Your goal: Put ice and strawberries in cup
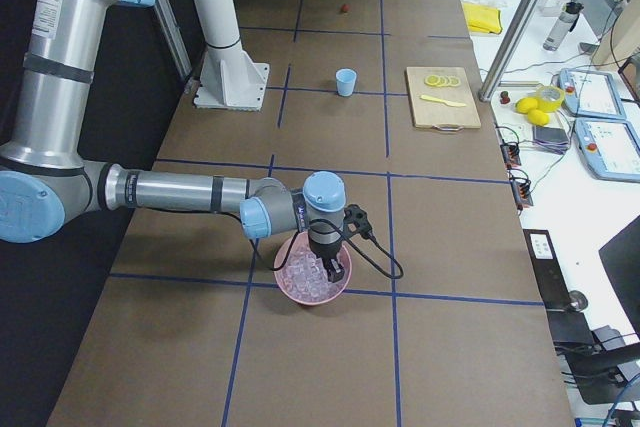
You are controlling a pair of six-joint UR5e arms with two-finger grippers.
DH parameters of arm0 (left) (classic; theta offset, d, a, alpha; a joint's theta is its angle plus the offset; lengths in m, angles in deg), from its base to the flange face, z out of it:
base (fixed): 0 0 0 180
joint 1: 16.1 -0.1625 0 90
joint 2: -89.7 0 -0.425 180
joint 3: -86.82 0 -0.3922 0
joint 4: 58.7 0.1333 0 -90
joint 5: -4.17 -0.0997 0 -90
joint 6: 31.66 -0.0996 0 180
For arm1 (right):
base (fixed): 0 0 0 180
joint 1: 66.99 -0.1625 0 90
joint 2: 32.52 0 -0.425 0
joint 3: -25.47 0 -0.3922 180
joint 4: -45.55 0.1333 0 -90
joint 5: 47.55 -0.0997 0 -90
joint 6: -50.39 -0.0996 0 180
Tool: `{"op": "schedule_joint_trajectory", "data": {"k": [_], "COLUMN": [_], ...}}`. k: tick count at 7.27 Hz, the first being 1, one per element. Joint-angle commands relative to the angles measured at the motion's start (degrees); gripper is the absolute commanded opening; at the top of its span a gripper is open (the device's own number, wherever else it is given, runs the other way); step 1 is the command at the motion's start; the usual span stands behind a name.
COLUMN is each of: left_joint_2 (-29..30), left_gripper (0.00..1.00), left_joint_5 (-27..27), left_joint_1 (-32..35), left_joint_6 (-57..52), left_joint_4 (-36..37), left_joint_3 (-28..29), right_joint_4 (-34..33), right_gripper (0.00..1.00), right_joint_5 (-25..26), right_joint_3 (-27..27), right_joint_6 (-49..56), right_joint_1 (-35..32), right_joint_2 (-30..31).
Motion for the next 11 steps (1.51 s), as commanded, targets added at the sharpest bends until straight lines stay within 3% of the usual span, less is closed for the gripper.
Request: {"op": "schedule_joint_trajectory", "data": {"k": [1,11], "left_joint_2": [0.00,0.00], "left_gripper": [1.00,1.00], "left_joint_5": [0.07,0.07], "left_joint_1": [-0.02,-0.02], "left_joint_6": [0.00,0.00], "left_joint_4": [0.00,0.00], "left_joint_3": [-0.06,-0.85], "right_joint_4": [-0.05,-0.14], "right_gripper": [0.66,0.61], "right_joint_5": [0.27,2.64], "right_joint_3": [0.17,1.66], "right_joint_6": [0.02,0.02], "right_joint_1": [2.27,4.65], "right_joint_2": [0.88,2.11]}}
